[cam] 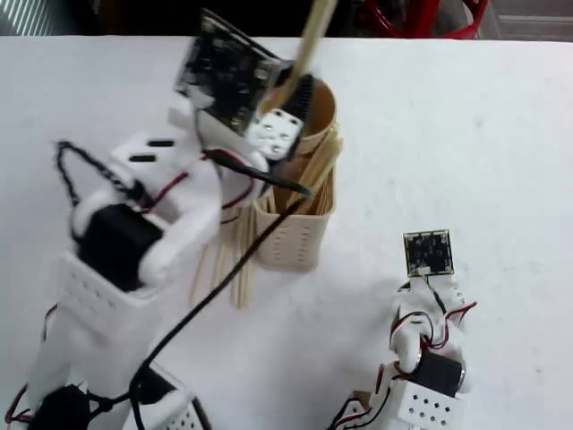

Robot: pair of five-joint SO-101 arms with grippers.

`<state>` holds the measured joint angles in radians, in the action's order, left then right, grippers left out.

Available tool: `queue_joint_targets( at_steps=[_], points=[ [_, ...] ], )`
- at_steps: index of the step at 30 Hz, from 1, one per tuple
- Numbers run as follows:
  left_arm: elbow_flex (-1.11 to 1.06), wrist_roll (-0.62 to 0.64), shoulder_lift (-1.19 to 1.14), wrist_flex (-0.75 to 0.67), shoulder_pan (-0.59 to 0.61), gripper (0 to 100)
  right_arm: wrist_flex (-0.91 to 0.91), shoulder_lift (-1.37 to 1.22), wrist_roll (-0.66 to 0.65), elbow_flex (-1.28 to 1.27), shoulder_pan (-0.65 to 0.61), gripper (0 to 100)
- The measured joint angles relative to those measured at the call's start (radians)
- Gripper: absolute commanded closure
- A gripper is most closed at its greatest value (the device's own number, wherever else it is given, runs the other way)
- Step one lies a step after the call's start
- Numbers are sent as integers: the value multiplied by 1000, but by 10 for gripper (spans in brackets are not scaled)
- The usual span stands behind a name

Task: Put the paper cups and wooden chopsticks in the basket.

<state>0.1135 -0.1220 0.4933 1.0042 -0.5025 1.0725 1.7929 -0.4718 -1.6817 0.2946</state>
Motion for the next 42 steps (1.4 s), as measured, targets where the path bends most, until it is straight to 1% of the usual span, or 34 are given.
queue_joint_targets(
  at_steps=[6,8,11,22,27,29,31,32,34,36,38,39,40,42],
  points=[
    [-87,-55,0,-109,-17,972,0,0,0,0,0,981],
    [-101,-60,0,-123,-15,937,0,0,0,0,0,981],
    [-103,-63,0,-124,-15,898,0,0,0,0,0,981],
    [-103,-64,0,-120,-15,898,0,0,0,0,0,981],
    [-103,-64,3,-97,-2,899,0,0,0,0,0,981],
    [-104,-64,35,-68,43,919,0,0,0,0,0,981],
    [-106,-64,92,-11,117,982,0,0,0,0,0,981],
    [-106,-64,124,29,163,976,0,0,0,0,0,981],
    [-112,-64,175,114,282,970,0,0,0,0,0,981],
    [-153,-60,199,160,414,976,0,0,0,0,0,981],
    [-236,-40,199,164,529,968,0,0,0,0,0,981],
    [-299,-31,192,141,574,950,0,0,0,0,0,981],
    [-370,-25,175,104,606,925,0,0,0,0,0,981],
    [-537,-17,127,0,634,880,0,0,0,0,0,981]
  ],
)
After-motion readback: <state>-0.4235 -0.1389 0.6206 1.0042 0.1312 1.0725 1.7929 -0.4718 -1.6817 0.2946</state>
